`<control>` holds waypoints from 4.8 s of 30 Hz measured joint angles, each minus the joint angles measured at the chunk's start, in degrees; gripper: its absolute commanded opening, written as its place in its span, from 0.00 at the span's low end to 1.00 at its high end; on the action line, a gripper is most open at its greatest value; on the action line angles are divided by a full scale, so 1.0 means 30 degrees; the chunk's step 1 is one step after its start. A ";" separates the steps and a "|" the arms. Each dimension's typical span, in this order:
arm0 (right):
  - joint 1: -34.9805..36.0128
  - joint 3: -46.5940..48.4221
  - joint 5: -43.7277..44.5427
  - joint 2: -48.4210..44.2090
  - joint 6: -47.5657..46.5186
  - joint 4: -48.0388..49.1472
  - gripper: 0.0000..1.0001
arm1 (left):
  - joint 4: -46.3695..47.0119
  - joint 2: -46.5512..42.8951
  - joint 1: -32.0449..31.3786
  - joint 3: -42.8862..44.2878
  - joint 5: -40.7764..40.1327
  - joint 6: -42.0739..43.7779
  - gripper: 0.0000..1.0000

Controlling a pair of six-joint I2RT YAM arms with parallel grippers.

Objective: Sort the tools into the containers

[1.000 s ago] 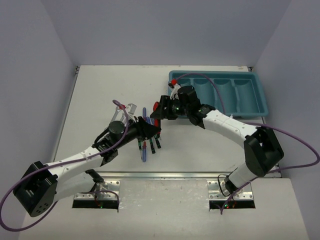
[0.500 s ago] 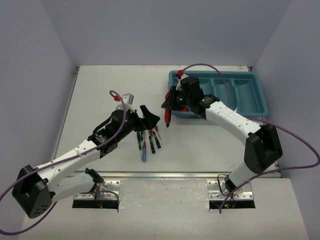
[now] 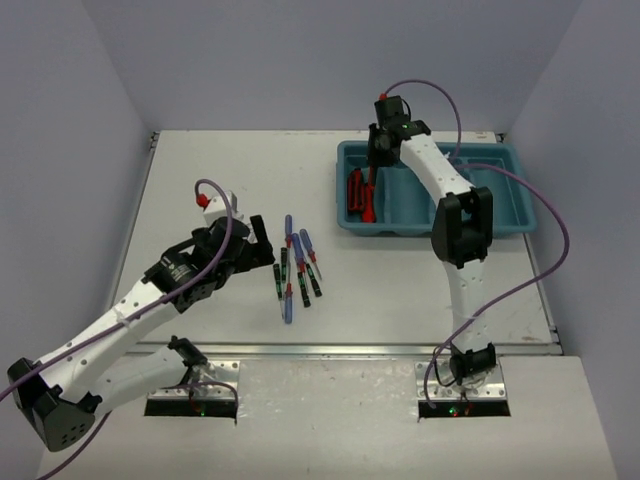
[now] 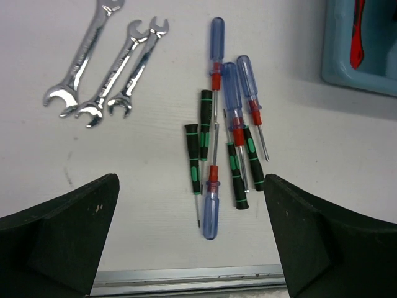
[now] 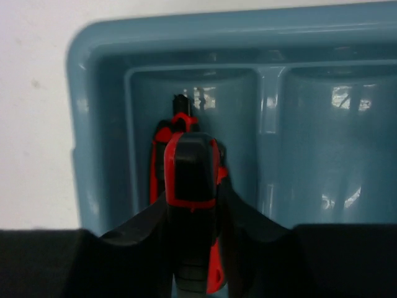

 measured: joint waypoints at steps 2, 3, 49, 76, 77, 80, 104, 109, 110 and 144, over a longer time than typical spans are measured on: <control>0.0080 0.0427 0.0099 0.0937 -0.0232 -0.0865 0.68 | -0.0855 -0.0600 0.0000 0.0617 -0.0709 0.0379 1.00; 0.0115 0.0366 0.0086 0.1017 -0.0287 -0.1302 0.69 | -0.1194 -0.0809 0.0000 0.0978 -0.1087 0.0594 1.00; 0.8748 -0.5973 0.0691 0.0163 -0.1274 0.0099 0.13 | 0.0760 -0.1792 0.0226 -0.1091 -0.1783 0.3455 1.00; 0.0684 -0.1203 -0.1404 -0.4314 -0.1997 -0.2277 0.10 | 0.0768 -0.1860 0.0332 -0.1091 -0.2370 0.3440 1.00; 0.0106 -0.0725 -0.1304 -0.3588 -0.2137 -0.2386 0.12 | 0.0764 -0.1674 0.0413 -0.1091 -0.2368 0.3440 1.00; -0.1182 -0.0451 -0.1056 -0.2148 -0.2487 -0.2912 0.33 | 0.0761 -0.1079 0.0763 -0.1091 -0.2351 0.3440 1.00; 0.6278 -1.0658 0.0025 -1.0075 -0.1606 0.0206 0.54 | 0.0642 -0.1256 0.1056 -0.1091 -0.2392 0.3314 1.00; 0.9774 -1.0505 0.0966 -0.8664 -0.0804 0.1549 0.43 | 0.0623 -0.1711 0.1056 -0.1091 -0.2527 0.3286 1.00; 1.0090 -1.0329 0.1106 -0.8035 -0.0623 0.1774 0.43 | 0.0623 -0.1755 0.1056 -0.1091 -0.2533 0.3280 1.00; 1.0269 -0.5727 0.1931 0.0433 0.1278 0.1077 0.16 | 0.0645 -0.2365 0.1056 -0.1121 -0.2241 0.3302 1.00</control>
